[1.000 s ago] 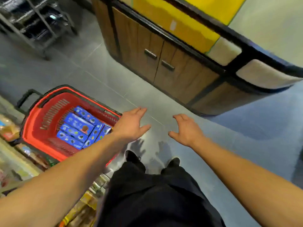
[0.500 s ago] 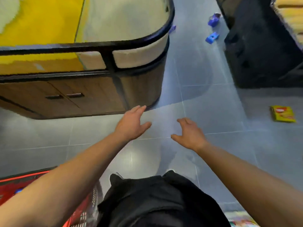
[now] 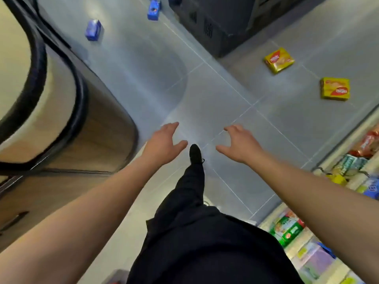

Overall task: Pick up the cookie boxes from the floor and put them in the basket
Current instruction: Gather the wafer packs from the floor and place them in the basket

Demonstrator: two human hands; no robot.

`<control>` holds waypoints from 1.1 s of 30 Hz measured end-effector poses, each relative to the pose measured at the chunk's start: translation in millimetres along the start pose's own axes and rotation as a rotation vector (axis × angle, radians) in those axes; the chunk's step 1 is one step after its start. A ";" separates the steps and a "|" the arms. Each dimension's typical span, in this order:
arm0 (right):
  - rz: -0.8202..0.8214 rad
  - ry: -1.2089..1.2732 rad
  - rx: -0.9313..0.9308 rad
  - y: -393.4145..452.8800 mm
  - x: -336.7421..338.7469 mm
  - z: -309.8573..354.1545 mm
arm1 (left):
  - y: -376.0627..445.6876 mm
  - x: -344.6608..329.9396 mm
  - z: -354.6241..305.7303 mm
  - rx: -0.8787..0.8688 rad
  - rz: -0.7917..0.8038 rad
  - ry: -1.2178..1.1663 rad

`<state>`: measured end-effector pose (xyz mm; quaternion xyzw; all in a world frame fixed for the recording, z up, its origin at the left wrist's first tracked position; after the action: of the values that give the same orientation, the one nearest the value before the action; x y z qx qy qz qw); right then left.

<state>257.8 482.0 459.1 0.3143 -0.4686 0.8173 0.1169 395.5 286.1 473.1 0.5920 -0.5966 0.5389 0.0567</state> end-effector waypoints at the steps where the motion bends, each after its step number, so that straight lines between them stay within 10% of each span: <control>1: -0.009 0.032 -0.022 7.9 9.0 -8.6 | 20.5 4.8 -9.9 -0.022 0.028 0.009; 17: -0.183 0.591 -0.470 100.9 185.4 -166.1 | 335.2 97.2 -253.7 -0.397 0.338 0.285; 33: -0.063 0.690 -0.508 255.7 385.9 -378.7 | 593.4 108.7 -479.6 -0.256 0.390 0.219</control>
<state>-318.5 623.5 385.0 -0.0020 -0.5787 0.7291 0.3655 -365.2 389.5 406.1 0.3921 -0.7530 0.5206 0.0905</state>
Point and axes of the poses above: each hand's wrist, its own y-axis towards the middle knuckle, its own x-axis out of the back of the hand, z = x × y, the point moved 1 cm from there along y, towards the middle knuckle, and after that the axes turned 14 degrees about z, right-handed, at the moved point
